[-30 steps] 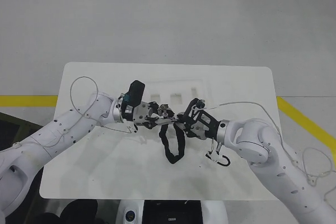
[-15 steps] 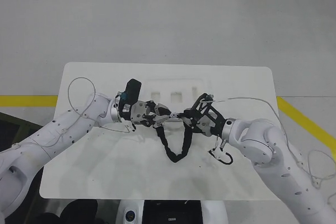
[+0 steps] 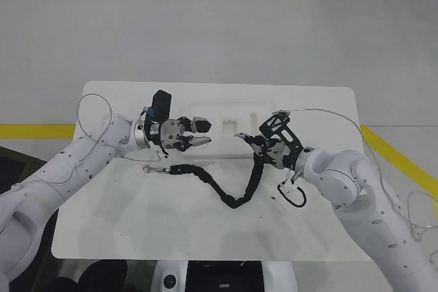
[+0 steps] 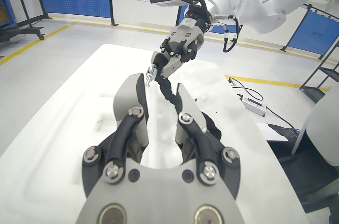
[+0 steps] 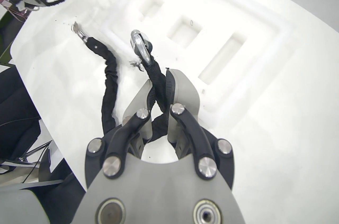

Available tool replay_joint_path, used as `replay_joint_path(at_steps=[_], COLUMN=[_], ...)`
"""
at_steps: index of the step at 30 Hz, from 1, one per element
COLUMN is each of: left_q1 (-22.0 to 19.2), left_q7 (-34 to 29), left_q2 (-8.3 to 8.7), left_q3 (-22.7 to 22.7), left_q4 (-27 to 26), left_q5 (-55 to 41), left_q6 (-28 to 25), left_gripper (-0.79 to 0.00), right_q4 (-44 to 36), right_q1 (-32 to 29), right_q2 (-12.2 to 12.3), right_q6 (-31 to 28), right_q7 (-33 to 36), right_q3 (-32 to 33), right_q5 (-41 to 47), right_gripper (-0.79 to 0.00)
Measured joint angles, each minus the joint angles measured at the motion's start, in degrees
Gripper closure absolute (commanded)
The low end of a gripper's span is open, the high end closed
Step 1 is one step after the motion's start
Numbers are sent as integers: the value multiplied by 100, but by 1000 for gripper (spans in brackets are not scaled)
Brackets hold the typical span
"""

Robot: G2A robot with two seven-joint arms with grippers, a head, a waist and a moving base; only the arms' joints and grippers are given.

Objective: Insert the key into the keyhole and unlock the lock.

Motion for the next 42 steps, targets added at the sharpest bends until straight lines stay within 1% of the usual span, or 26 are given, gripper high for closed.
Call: replay_joint_path(at_steps=[6, 7, 8, 11, 12, 13, 17, 20, 24, 27, 31, 36, 39, 42], left_q1=[36, 44, 50, 67, 70, 76, 114, 146, 134, 45, -74, -253, -380, -501], left_q7=[-105, -139, -182, -338, -379, -423, -462, -431, -219, 66, 111, 106, 106, 106], left_q2=[-27, -26, -22, -6, 0, 8, 42, 79, 143, 212, 288, 401, 467, 508], left_q3=[-299, -341, -384, -535, -583, -646, -825, -924, -1022, -1101, -1247, -1458, -1543, -1575], left_q4=[90, 113, 137, 221, 244, 262, 280, 296, 349, 525, 711, 815, 851, 933], left_q5=[190, 226, 264, 337, 348, 364, 409, 450, 547, 709, 787, 956, 1114, 1185], left_q6=[1, 3, 4, 7, 6, 3, 0, 0, 0, 0, 0, 0, 0, 0], left_gripper=[-785, -785, -785, -785, -785, -785, -785, -785, -785, -785, -785, -785, -785, -785], right_q4=[326, 375, 420, 533, 552, 563, 502, 348, 72, -45, -12, 75, 158, 264], right_q1=[320, 369, 415, 529, 546, 556, 491, 351, 59, -247, -536, -653, -622, -528], right_q2=[-62, -72, -83, -114, -121, -128, -127, -101, -40, 22, 87, 149, 176, 195], right_q6=[266, 299, 334, 420, 436, 448, 424, 337, 70, -220, -698, -1123, -1306, -1449], right_q7=[314, 361, 403, 492, 497, 497, 430, 264, -254, -889, -1701, -2526, -2808, -2933], right_q3=[-161, -191, -221, -308, -326, -338, -270, -84, 339, 821, 1393, 2004, 2264, 2421], right_q5=[38, 40, 45, 54, 57, 63, 157, 267, 319, 230, 44, -426, -615, -762], right_gripper=[0, -129, -222, -363, -585, -785, -785, -785, -785, -785, -785, -785, -785, -785])
